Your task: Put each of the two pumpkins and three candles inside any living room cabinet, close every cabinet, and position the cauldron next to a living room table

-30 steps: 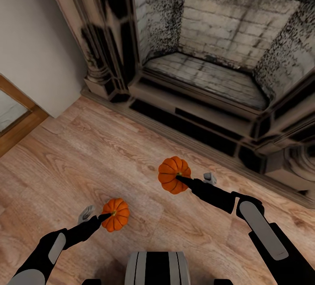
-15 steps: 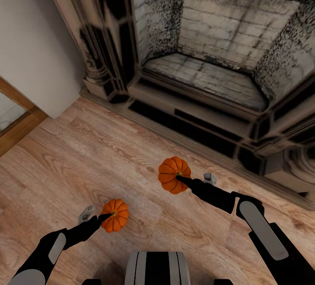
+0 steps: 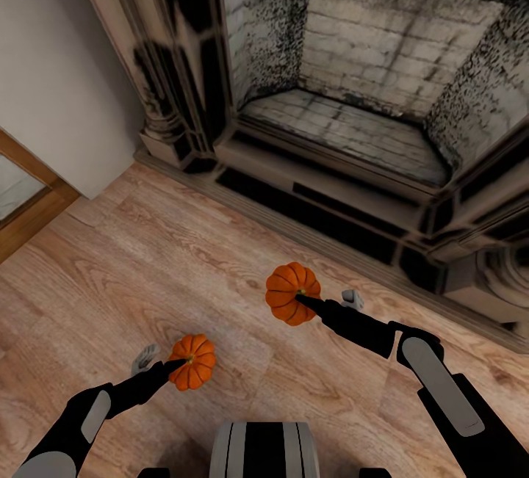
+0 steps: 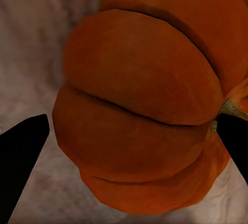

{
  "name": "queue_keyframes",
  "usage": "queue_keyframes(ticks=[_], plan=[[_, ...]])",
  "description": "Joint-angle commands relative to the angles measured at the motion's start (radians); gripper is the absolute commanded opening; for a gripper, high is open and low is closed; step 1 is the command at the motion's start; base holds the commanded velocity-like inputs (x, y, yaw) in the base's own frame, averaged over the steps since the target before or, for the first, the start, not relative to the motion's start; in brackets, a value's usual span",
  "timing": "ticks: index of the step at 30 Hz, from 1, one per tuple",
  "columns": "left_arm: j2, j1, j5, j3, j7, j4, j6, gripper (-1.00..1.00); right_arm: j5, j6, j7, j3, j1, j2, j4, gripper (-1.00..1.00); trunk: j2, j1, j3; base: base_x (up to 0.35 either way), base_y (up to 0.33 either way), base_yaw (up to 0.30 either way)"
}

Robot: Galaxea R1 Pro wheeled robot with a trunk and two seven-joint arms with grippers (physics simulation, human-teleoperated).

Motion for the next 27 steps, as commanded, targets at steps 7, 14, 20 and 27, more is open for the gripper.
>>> queue_keyframes(ticks=[7, 14, 20, 27], plan=[[-0.001, 0.0, -0.002, 0.003, -0.002, 0.0, 0.005, -1.0, 0.001, 0.002, 0.002, 0.001, 0.0, -0.001, 0.0, -1.0, 0.0, 0.0, -0.001, 0.0, 0.0, 0.0], [0.0, 0.0, -0.002, 0.003, -0.002, 0.0, 0.005, -1.0, 0.001, 0.002, 0.002, 0.001, 0.0, -0.001, 0.0, -1.0, 0.0, 0.0, -0.001, 0.0, 0.0, 0.0], [0.0, 0.0, -0.002, 0.003, -0.002, 0.0, 0.005, -1.0, 0.001, 0.002, 0.002, 0.001, 0.0, -0.001, 0.0, -1.0, 0.0, 0.0, -0.001, 0.0, 0.0, 0.0], [0.0, 0.0, -0.002, 0.003, -0.003, 0.0, 0.005, -1.0, 0.001, 0.002, 0.001, 0.001, 0.0, 0.0, 0.001, -1.0, 0.0, -0.001, 0.007, 0.0, 0.0, 0.0]])
